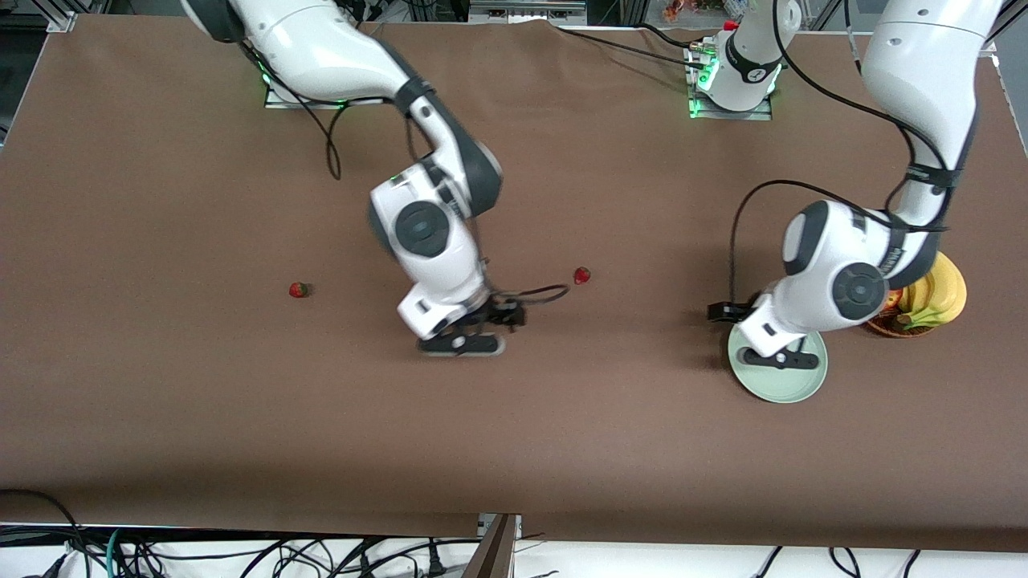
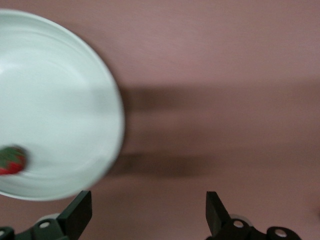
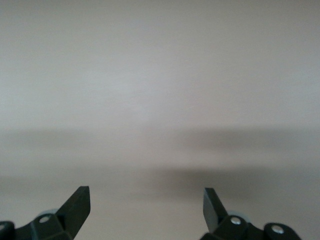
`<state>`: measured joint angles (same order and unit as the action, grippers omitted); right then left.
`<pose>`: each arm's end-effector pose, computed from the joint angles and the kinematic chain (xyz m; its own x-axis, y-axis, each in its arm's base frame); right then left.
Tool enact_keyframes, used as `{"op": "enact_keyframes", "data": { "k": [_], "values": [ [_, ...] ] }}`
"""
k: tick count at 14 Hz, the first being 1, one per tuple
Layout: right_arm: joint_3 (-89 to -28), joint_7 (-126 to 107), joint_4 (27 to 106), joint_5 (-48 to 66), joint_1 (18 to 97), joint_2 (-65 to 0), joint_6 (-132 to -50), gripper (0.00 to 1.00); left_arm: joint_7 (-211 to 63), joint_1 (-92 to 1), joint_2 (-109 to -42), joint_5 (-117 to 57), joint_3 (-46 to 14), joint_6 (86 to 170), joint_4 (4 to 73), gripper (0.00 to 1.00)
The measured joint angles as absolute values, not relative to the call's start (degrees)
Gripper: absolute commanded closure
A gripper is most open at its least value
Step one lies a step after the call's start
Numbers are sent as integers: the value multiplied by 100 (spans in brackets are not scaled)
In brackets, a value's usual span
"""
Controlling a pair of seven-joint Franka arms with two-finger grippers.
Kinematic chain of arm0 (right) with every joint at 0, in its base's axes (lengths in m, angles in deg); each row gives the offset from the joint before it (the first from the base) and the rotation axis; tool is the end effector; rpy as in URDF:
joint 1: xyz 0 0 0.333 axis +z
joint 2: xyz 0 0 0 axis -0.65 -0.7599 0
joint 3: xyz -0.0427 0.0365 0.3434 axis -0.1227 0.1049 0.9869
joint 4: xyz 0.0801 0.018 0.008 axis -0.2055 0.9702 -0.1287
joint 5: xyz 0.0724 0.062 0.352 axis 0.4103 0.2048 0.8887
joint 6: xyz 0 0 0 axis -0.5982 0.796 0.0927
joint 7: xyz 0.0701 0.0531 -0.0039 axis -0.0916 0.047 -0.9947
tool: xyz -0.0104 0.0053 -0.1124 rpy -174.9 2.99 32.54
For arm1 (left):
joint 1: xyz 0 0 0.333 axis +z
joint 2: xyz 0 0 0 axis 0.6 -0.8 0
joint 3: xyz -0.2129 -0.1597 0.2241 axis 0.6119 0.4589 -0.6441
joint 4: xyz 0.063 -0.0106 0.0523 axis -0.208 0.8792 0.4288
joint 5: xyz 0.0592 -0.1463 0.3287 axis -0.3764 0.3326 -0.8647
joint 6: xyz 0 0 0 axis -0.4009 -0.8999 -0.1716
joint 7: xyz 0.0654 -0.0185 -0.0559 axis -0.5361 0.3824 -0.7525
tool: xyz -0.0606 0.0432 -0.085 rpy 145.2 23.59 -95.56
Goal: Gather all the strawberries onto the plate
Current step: 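Grasp the mid-table strawberry with the left gripper while the right gripper grasps the last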
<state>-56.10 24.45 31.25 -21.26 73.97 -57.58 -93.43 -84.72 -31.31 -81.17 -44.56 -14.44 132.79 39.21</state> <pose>0.6585 0.4087 0.3471 0.9981 -0.0116 0.0609 -0.0049 -0.9939 -0.1103 0.6251 -0.1265 0.3014 0.9852 0.0191 -0.1701 0.0277 -0.9985 0.0481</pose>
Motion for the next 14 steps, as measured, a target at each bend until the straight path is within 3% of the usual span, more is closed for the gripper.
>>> {"op": "enact_keyframes", "data": {
  "k": [6, 11, 14],
  "values": [
    [-6054, 35, 3174, -2135, 6068, -5748, -7766, 0, -11205, -4629, -8183, -4456, -1314, 13397, 4004, 0],
    [-6589, -368, 4058, -2134, 5884, -5376, -7731, 0, -12472, -5359, -8448, -4742, -1345, 14408, 4503, 0],
    [-6668, -368, 5257, -2134, 5908, -4839, -8450, 0, -12830, -5364, -8602, -5148, -1383, 14781, 4670, 4]
  ]
}}
